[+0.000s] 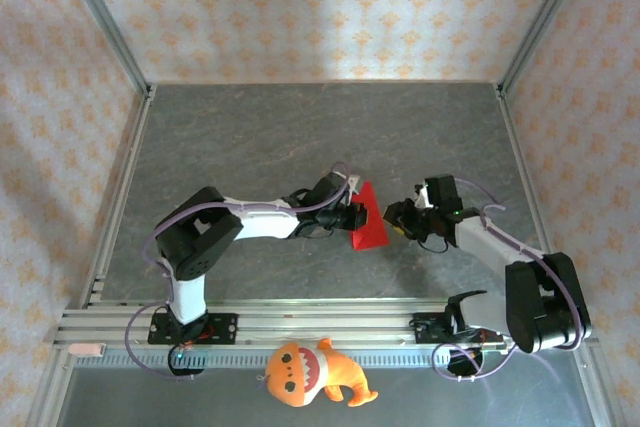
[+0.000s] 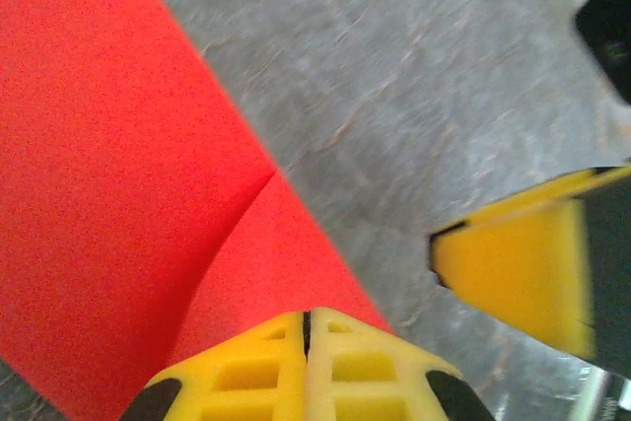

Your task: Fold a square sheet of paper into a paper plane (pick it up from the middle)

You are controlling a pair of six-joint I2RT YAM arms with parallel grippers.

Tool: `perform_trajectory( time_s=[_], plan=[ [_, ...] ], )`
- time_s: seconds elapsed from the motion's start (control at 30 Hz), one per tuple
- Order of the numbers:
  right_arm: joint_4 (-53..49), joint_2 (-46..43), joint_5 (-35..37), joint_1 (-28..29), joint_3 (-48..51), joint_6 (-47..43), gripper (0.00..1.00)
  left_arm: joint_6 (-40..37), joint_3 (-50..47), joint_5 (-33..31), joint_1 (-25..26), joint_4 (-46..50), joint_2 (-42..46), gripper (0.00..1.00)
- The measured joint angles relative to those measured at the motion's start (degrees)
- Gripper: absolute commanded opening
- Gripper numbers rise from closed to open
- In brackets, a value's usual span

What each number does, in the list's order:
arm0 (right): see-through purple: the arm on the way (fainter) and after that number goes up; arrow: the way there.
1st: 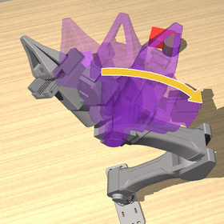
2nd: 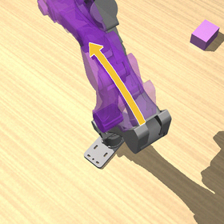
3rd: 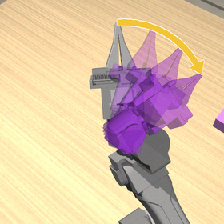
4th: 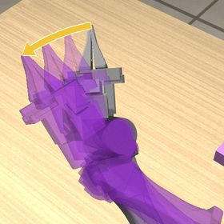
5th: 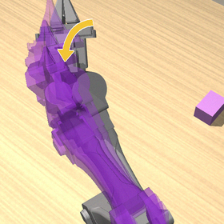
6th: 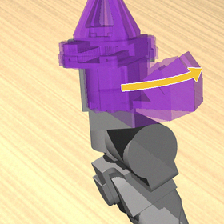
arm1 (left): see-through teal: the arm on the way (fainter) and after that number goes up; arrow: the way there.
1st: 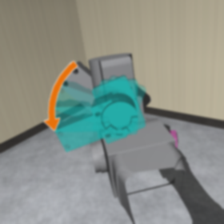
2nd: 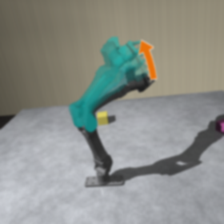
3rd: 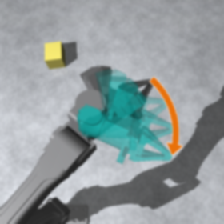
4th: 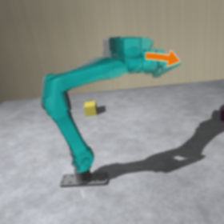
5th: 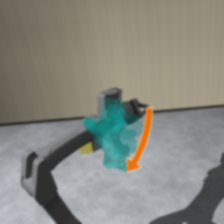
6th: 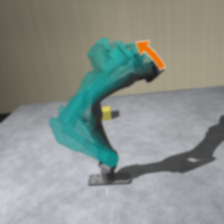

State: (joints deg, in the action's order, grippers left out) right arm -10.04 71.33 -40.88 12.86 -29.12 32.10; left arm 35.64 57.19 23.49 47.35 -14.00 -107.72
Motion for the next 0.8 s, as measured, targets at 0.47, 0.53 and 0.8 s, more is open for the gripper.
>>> perform_trajectory(
  time_s=[0.47,0.53,0.8],
  plan=[
    [-1.2,7.2,-0.3,4.0,-0.7,0.2,0.37,-1.5,-0.8,0.1,0.0,1.4,-2.9,0.00],
    [-1.0,7.6,-0.3,4.2,-0.8,0.3,0.37,-1.9,-0.8,0.1,0.0,1.4,-2.9,0.00],
    [0.5,8.8,-1.6,4.5,-1.6,1.5,0.38,-2.8,0.1,0.7,0.0,1.4,-3.6,0.00]
  ],
)
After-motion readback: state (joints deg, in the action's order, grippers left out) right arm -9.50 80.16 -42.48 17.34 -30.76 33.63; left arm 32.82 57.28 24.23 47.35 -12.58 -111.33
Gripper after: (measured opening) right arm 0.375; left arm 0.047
